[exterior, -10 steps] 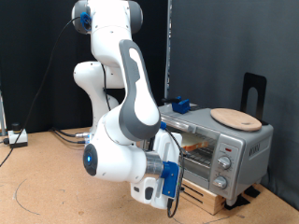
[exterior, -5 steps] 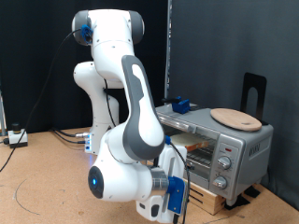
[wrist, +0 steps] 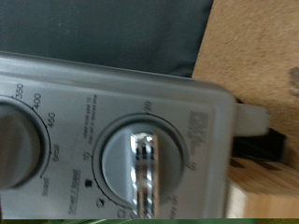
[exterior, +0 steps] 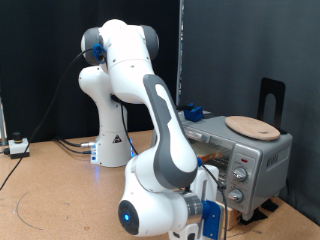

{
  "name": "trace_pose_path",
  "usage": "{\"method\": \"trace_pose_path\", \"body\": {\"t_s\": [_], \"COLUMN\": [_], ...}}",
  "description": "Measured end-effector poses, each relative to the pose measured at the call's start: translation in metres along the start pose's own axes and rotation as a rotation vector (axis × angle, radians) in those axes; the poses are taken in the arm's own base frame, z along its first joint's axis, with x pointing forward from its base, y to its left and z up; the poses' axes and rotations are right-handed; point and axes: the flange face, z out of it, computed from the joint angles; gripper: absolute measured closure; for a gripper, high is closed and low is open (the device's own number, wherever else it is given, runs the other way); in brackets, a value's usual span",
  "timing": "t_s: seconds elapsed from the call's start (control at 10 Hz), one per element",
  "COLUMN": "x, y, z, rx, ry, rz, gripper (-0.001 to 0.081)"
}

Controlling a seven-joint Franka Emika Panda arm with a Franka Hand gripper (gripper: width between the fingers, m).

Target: Make a piece of toast with the oven

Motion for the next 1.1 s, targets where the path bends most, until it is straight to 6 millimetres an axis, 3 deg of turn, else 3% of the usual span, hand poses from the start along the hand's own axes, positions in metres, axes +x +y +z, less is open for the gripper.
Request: {"method": "trace_pose_path", "body": {"t_s": [0.4,1.0,1.1], "x": [-0.003,-0.003,-0.003], "y": [-0.005,-0.010,-0.011], "z": [0.028,0.050,0.050], "rx": [-0.030,-0.032,-0.032], "ry": [-0.065,-0.080,-0.081], "rz": [-0.005,-0.012,-0.012], "gripper": [-0.0003,-0.0003,0.0132]}}
